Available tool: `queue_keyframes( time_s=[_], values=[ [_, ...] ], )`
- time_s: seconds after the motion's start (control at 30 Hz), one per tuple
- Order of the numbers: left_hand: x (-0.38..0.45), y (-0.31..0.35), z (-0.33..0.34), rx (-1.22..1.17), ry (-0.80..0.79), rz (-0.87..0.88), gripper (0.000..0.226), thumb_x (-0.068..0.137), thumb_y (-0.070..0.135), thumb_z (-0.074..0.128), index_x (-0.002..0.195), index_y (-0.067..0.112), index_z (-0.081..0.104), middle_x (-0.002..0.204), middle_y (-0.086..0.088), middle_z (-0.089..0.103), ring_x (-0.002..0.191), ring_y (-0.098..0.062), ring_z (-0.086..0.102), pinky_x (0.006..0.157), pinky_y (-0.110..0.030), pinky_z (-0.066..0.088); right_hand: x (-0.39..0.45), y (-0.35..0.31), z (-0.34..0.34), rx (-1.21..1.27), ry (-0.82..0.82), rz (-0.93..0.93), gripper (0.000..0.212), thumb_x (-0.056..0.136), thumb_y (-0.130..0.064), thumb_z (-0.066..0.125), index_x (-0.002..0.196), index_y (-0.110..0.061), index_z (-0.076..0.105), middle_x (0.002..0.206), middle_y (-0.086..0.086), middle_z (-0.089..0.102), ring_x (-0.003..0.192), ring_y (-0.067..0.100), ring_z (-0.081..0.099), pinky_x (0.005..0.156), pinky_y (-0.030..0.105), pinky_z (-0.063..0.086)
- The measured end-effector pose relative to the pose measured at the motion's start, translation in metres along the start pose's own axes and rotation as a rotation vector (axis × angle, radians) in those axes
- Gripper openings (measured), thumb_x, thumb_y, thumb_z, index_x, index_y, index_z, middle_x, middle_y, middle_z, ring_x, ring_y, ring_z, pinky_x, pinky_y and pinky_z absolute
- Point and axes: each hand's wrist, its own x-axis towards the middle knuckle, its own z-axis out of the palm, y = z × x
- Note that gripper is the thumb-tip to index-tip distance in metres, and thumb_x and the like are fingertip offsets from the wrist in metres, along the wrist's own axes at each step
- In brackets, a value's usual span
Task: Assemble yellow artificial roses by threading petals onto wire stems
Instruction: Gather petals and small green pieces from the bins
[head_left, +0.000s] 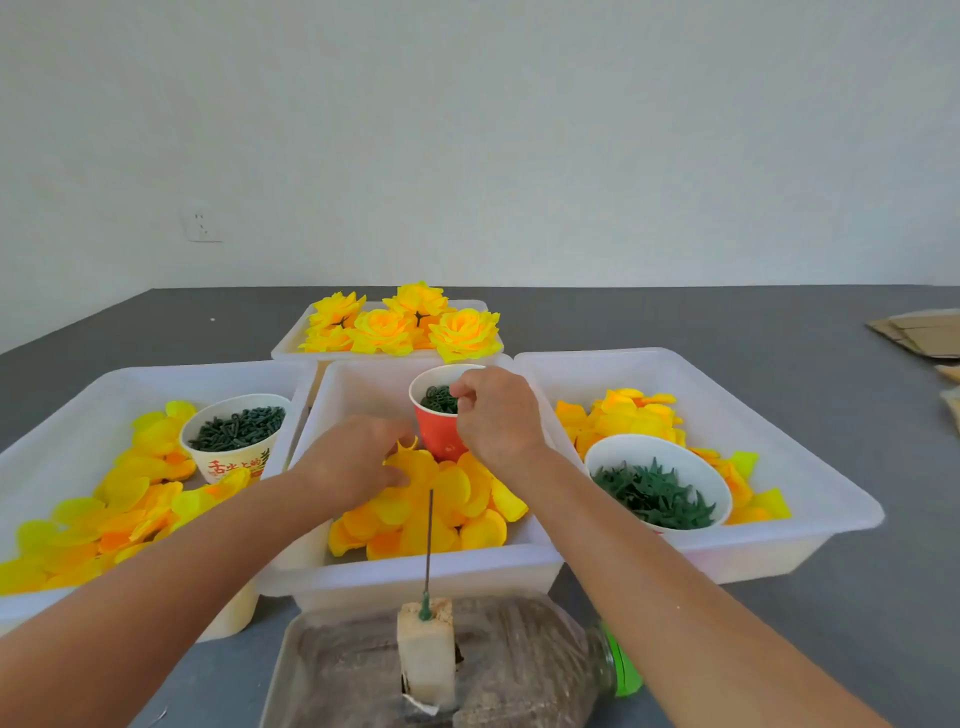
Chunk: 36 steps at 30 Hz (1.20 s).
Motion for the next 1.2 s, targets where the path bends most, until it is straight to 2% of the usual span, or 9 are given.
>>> queue_keyframes(
  time_s=[0.13, 0.23, 0.43, 0.53, 0.67, 0.8, 0.97, 1.1, 1.2],
  values=[
    [0.002, -0.003, -0.011, 0.077, -0.003, 0.041, 0.041, 0.082, 0.031, 0.069, 0.119, 0.020, 0.057, 0.120, 0.000, 0.057, 0.101, -0.016, 0.055, 0.086, -0.028, 0.044, 0.001, -0.004, -0.006, 0.087, -0.020, -0.031, 0.025, 0.087, -0.010, 0.052, 0.103, -0.014, 0.071, 0.115, 0.008, 0.066, 0.107, 0.026, 0.057, 0.093, 0.036, 0.047],
    [0.004, 0.004, -0.020, 0.059, 0.114, 0.109, 0.024, 0.084, 0.027, 0.067, 0.106, 0.019, 0.066, 0.107, 0.003, 0.061, 0.092, -0.010, 0.051, 0.074, -0.017, 0.034, -0.001, -0.003, -0.009, 0.119, -0.038, -0.054, 0.022, 0.086, -0.011, 0.053, 0.095, -0.012, 0.073, 0.107, 0.008, 0.068, 0.100, 0.026, 0.060, 0.088, 0.039, 0.049],
    [0.016, 0.037, -0.026, -0.152, 0.359, 0.204, 0.011, 0.084, 0.010, 0.065, 0.079, 0.005, 0.073, 0.077, -0.008, 0.069, 0.073, -0.023, 0.060, 0.059, -0.018, 0.036, -0.004, 0.004, -0.021, 0.185, -0.054, -0.094, 0.023, 0.085, -0.009, 0.054, 0.093, -0.011, 0.076, 0.093, 0.009, 0.071, 0.088, 0.025, 0.061, 0.078, 0.035, 0.048],
    [0.024, 0.052, -0.024, -0.276, 0.372, 0.212, 0.013, 0.085, 0.011, 0.065, 0.078, 0.003, 0.072, 0.078, -0.010, 0.069, 0.073, -0.023, 0.059, 0.066, -0.026, 0.042, -0.004, 0.017, -0.033, 0.251, -0.010, -0.075, 0.019, 0.086, -0.008, 0.057, 0.089, -0.007, 0.076, 0.090, 0.009, 0.072, 0.086, 0.024, 0.062, 0.079, 0.032, 0.047],
    [0.041, 0.069, -0.021, -0.360, 0.387, 0.243, 0.012, 0.085, 0.009, 0.064, 0.081, 0.002, 0.072, 0.080, -0.009, 0.070, 0.078, -0.024, 0.060, 0.070, -0.028, 0.043, 0.008, 0.051, -0.061, 0.286, 0.072, 0.058, 0.016, 0.085, -0.011, 0.060, 0.085, -0.009, 0.075, 0.091, 0.002, 0.073, 0.084, 0.013, 0.063, 0.071, 0.017, 0.042],
    [0.058, 0.084, -0.013, -0.397, 0.371, 0.274, 0.011, 0.086, 0.011, 0.063, 0.081, 0.006, 0.072, 0.079, -0.004, 0.068, 0.072, -0.012, 0.056, 0.061, -0.007, 0.035, 0.026, 0.106, -0.085, -0.017, 0.097, 0.304, 0.020, 0.084, -0.006, 0.050, 0.066, -0.006, 0.060, 0.074, 0.009, 0.059, 0.076, 0.031, 0.055, 0.065, 0.026, 0.040],
    [0.070, 0.097, 0.001, -0.345, 0.312, 0.310, 0.011, 0.088, 0.018, 0.062, 0.084, 0.013, 0.072, 0.078, 0.003, 0.066, 0.068, -0.003, 0.053, 0.061, -0.007, 0.035, 0.014, 0.155, -0.082, -0.273, 0.086, 0.604, 0.014, 0.082, -0.019, 0.057, 0.072, -0.015, 0.048, 0.071, -0.001, 0.051, 0.075, 0.024, 0.053, 0.064, 0.027, 0.038],
    [0.068, 0.098, 0.010, -0.313, 0.295, 0.303, 0.014, 0.089, 0.021, 0.059, 0.083, 0.016, 0.071, 0.073, 0.005, 0.065, 0.066, -0.011, 0.058, 0.056, -0.011, 0.035, 0.010, 0.159, -0.074, -0.317, 0.008, 0.650, 0.034, 0.074, -0.033, 0.069, 0.064, -0.020, 0.039, 0.067, -0.004, 0.043, 0.077, 0.023, 0.051, 0.063, 0.027, 0.038],
    [0.063, 0.094, 0.016, -0.333, 0.315, 0.271, 0.015, 0.090, 0.021, 0.058, 0.082, 0.017, 0.070, 0.067, 0.009, 0.060, 0.059, -0.003, 0.054, 0.055, -0.008, 0.036, 0.010, 0.158, -0.071, -0.298, -0.005, 0.660, 0.033, 0.072, -0.022, 0.072, 0.069, -0.019, 0.040, 0.074, -0.001, 0.045, 0.082, 0.024, 0.054, 0.064, 0.028, 0.039]
  ],
)
